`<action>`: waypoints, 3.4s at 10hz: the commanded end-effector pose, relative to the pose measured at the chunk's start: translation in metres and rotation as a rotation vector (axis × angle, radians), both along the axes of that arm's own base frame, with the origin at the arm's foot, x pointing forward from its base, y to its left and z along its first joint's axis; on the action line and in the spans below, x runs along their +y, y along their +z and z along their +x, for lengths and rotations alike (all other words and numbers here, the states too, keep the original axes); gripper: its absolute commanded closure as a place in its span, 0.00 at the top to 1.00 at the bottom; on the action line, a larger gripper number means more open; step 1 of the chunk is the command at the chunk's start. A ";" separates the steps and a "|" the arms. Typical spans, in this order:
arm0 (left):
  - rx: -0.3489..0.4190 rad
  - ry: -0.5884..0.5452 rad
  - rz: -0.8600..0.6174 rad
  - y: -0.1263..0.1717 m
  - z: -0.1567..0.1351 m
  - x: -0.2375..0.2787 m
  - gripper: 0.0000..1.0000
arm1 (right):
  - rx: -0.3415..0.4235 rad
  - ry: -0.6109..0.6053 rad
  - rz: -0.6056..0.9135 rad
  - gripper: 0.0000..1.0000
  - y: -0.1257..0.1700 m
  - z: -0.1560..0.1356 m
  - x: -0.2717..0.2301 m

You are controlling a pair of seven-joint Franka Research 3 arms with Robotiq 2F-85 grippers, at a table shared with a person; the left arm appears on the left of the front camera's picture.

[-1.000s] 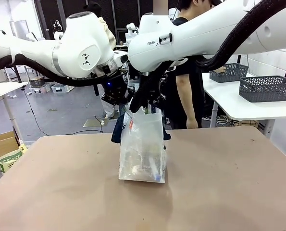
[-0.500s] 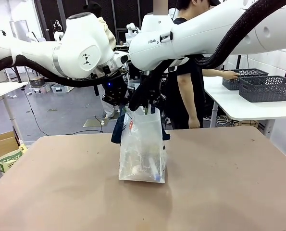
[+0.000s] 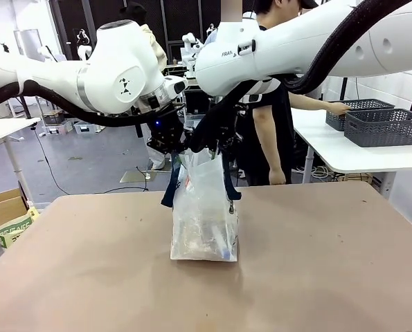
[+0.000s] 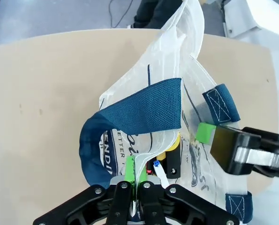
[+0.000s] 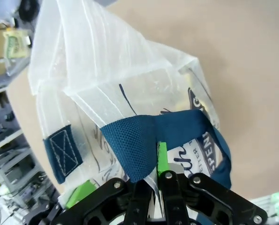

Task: Transfer purchased items from the store into the shopping bag.
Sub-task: Move the Reusable shopping bag to the right side of the table.

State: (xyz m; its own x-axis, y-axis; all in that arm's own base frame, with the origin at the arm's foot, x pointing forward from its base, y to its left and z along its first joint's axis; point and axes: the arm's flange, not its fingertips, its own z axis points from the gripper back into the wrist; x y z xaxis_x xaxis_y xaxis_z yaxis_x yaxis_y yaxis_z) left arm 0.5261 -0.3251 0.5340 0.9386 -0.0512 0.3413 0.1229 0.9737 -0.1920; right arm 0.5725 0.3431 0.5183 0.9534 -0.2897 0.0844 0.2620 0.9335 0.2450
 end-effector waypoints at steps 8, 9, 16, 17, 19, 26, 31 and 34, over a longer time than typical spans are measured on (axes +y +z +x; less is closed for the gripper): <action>0.097 -0.121 -0.068 0.002 0.012 -0.012 0.00 | -0.018 -0.046 0.060 0.00 -0.005 0.007 0.012; 0.088 -0.130 -0.061 0.002 0.011 -0.011 0.00 | -0.019 -0.048 0.055 0.00 -0.005 0.008 0.012; 0.049 -0.107 -0.042 0.001 0.007 -0.011 0.34 | -0.030 -0.051 0.032 0.00 -0.006 0.006 0.013; 0.049 -0.102 -0.036 0.001 0.007 -0.011 0.54 | -0.030 -0.050 0.031 0.00 -0.006 0.006 0.013; 0.052 -0.102 -0.030 0.001 0.007 -0.011 0.74 | -0.026 -0.046 0.029 0.00 -0.007 0.007 0.014; 0.088 -0.154 -0.158 0.012 0.001 -0.008 1.00 | -0.015 -0.050 0.030 0.00 -0.009 0.010 0.014; 0.107 -0.211 -0.211 0.014 -0.001 -0.011 1.00 | -0.014 -0.052 0.029 0.00 -0.010 0.010 0.016; 0.139 -0.275 -0.166 0.009 -0.004 -0.019 1.00 | -0.013 -0.050 0.031 0.00 -0.010 0.009 0.016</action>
